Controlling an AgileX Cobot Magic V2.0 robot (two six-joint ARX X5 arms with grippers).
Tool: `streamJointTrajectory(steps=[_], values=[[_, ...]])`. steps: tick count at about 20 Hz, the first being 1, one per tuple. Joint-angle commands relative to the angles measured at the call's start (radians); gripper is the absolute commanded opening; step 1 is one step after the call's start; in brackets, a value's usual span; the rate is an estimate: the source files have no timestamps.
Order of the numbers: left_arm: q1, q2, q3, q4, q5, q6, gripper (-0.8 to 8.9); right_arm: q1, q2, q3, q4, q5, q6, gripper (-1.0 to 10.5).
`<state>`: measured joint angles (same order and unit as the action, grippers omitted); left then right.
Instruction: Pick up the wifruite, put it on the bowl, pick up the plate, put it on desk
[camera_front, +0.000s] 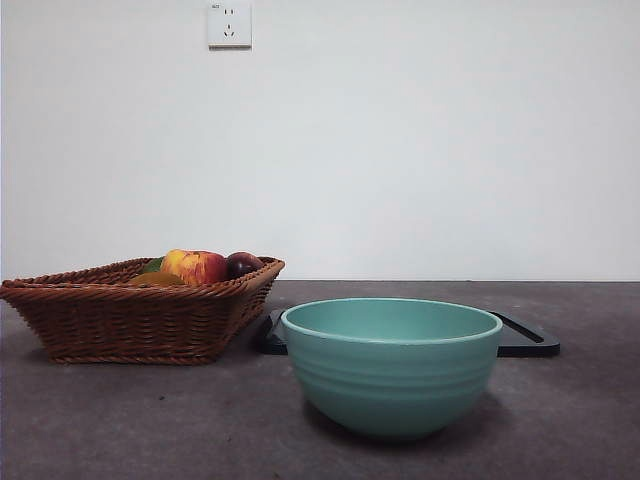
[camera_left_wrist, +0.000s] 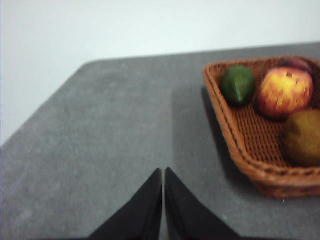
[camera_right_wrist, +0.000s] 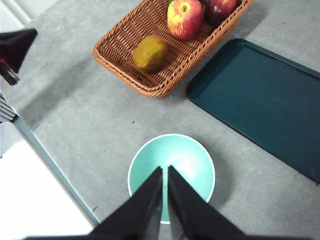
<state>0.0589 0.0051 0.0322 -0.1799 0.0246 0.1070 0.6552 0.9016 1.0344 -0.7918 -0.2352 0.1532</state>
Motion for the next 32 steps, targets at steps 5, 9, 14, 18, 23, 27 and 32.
streamJointTrajectory(steps=[5, 9, 14, 18, 23, 27, 32], values=[[0.003, -0.002, -0.021, -0.008, -0.003, 0.005, 0.08, 0.008, 0.005, 0.014, 0.011, 0.0, -0.008, 0.1], [0.002, -0.001, -0.021, -0.008, -0.003, 0.005, 0.08, 0.008, 0.005, 0.014, 0.01, 0.0, -0.008, 0.1], [0.002, -0.001, -0.021, -0.008, -0.003, 0.005, 0.08, 0.008, 0.005, 0.014, 0.01, 0.0, -0.008, 0.1], [0.002, -0.001, -0.021, -0.008, -0.003, 0.005, 0.08, 0.008, 0.005, 0.014, 0.01, 0.0, -0.011, 0.1], [0.002, -0.001, -0.021, -0.008, -0.003, 0.005, 0.08, -0.013, -0.018, 0.014, 0.02, 0.045, -0.071, 0.1], [0.002, -0.001, -0.021, -0.008, -0.003, 0.005, 0.08, -0.189, -0.085, -0.036, 0.132, 0.114, -0.082, 0.1], [0.002, -0.001, -0.021, -0.008, -0.003, 0.005, 0.08, -0.482, -0.309, -0.296, 0.37, 0.129, -0.087, 0.1]])
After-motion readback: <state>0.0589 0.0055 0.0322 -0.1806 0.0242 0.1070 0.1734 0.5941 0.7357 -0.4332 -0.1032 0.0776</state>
